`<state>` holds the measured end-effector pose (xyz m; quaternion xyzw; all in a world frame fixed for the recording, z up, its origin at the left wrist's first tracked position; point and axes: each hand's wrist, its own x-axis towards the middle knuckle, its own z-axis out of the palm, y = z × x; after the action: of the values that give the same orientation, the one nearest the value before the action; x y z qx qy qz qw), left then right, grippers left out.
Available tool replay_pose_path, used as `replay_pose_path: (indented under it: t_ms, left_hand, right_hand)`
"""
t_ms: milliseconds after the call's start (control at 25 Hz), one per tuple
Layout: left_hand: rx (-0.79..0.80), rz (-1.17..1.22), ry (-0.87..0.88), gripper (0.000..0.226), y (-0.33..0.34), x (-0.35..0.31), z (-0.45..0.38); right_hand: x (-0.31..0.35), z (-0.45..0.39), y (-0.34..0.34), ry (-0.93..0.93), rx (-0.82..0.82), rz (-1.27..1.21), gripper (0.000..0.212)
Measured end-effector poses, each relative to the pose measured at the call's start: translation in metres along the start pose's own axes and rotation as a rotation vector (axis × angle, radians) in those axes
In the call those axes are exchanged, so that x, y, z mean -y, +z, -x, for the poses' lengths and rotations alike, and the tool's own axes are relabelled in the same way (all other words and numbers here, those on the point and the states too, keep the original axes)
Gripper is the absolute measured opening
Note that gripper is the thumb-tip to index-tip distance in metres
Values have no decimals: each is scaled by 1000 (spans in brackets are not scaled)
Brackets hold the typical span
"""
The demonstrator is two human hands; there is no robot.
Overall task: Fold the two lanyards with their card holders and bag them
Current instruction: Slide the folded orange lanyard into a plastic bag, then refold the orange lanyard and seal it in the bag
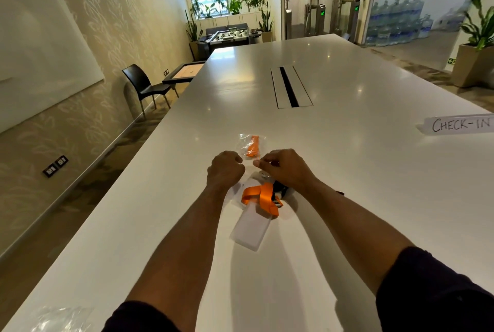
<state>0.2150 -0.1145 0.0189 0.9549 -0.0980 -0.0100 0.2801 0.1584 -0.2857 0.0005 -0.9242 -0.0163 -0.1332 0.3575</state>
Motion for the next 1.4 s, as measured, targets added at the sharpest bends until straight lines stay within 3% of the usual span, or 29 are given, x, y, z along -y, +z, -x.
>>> replay_pose_path:
  t_ms: [120, 320, 520, 640, 880, 1120, 1240, 1400]
  left_hand:
    - [-19, -36, -21, 30, -7, -3, 29]
    - [35, -10, -74, 46, -14, -7, 81]
    - [151, -133, -73, 67, 2, -5, 115]
    - [137, -118, -66, 77, 15, 3, 129]
    - [75, 14, -51, 70, 15, 2, 138]
    - [110, -82, 59, 56, 2, 2, 144]
    - [64, -102, 116, 41, -9, 5, 146]
    - [-7, -59, 146, 31, -23, 8, 150]
  right_hand:
    - [10, 37, -5, -58, 6, -71, 46]
    - [16, 79, -14, -280, 36, 288, 52]
    - [13, 111, -2, -129, 157, 345, 62]
    - [15, 126, 3, -94, 111, 269, 57]
    - [18, 146, 0, -39, 16, 150, 44]
    - [16, 150, -27, 48, -30, 95, 59]
    - [15, 148, -42, 79, -83, 104, 56]
    - [10, 148, -59, 155, -251, 90, 55]
